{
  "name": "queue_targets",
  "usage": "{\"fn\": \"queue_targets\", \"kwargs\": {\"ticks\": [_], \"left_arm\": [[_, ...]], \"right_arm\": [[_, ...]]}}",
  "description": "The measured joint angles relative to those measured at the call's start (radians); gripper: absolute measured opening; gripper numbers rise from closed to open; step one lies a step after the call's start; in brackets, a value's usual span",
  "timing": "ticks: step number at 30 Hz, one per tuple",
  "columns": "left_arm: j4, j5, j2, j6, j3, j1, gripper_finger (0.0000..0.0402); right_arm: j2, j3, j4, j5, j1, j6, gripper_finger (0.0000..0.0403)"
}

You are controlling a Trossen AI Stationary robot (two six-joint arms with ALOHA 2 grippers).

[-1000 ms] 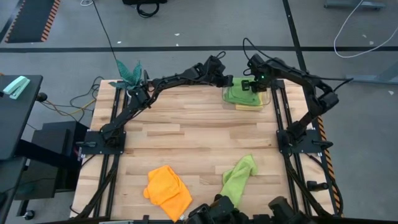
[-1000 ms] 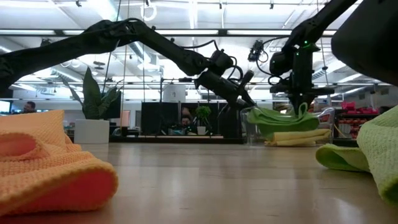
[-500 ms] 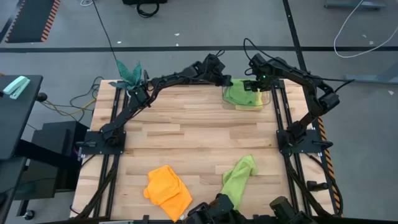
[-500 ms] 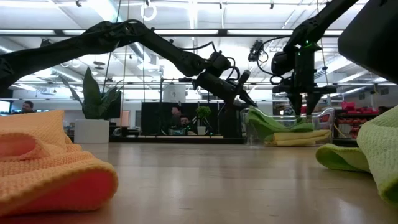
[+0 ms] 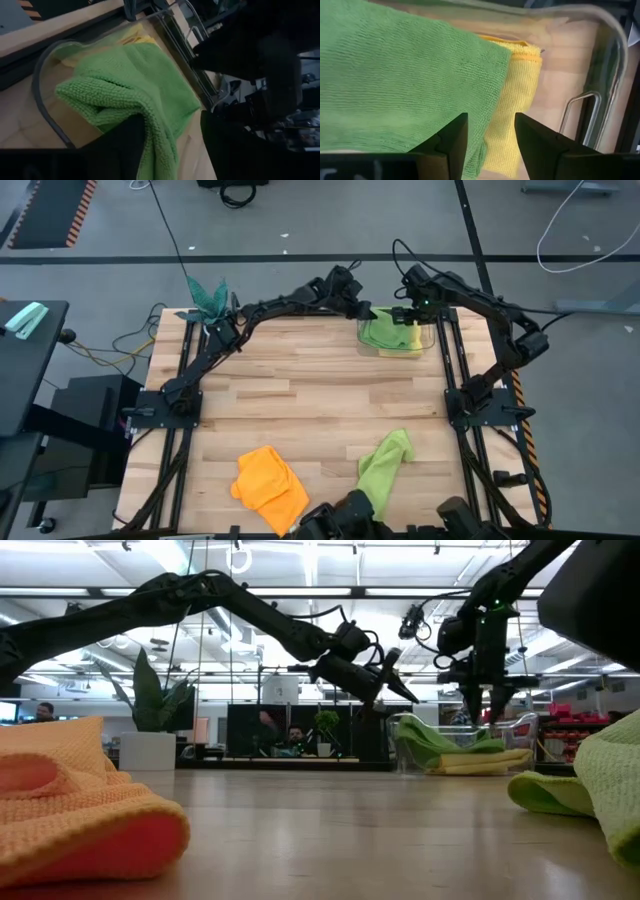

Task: Fold microfiber towels
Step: Stack the green towel on top of the yellow towel in the transparent bin

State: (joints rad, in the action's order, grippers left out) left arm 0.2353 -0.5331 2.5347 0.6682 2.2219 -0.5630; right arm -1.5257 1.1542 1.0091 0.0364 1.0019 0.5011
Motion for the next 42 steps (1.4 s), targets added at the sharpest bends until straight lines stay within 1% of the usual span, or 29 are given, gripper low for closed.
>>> {"fn": "queue_targets", "kwargs": {"ticks": [4, 10, 16, 23, 25, 29, 32, 38, 42], "left_arm": [[0.02, -0.046, 0.0, 0.005, 0.001, -0.012, 0.0206], [0.049, -0.095, -0.001, 0.011, 0.001, -0.03, 0.0198], [0.077, -0.164, -0.001, 0.054, 0.018, -0.06, 0.0199], [0.115, -0.177, -0.001, 0.042, 0.134, -0.062, 0.0191], [0.101, -0.177, -0.011, 0.042, 0.129, -0.059, 0.019], [0.2, -0.16, -0.038, -0.007, 0.126, -0.055, 0.019], [0.338, -0.085, -0.071, -0.114, 0.133, -0.038, 0.0184], [0.659, 0.122, -0.139, -0.377, 0.132, 0.02, 0.0159], [0.87, 0.294, -0.187, -0.509, 0.134, 0.067, 0.0141]], "right_arm": [[0.027, 0.0, -0.019, 0.0, 0.0, 0.0, 0.0168], [0.056, 0.0, -0.025, 0.0, 0.0, -0.007, 0.0168], [0.061, 0.0, -0.025, -0.012, 0.0, -0.007, 0.0168], [0.061, 0.0, -0.024, -0.013, -0.001, -0.032, 0.0168], [0.061, 0.0, -0.024, -0.017, -0.001, -0.039, 0.0168], [0.061, 0.0, -0.025, -0.019, -0.001, -0.073, 0.0168], [0.061, 0.0, -0.033, -0.033, -0.001, -0.098, 0.0168], [0.061, 0.0, -0.059, -0.188, -0.018, -0.139, 0.0166], [0.061, 0.0, -0.094, -0.243, -0.056, -0.189, 0.0153]]}}
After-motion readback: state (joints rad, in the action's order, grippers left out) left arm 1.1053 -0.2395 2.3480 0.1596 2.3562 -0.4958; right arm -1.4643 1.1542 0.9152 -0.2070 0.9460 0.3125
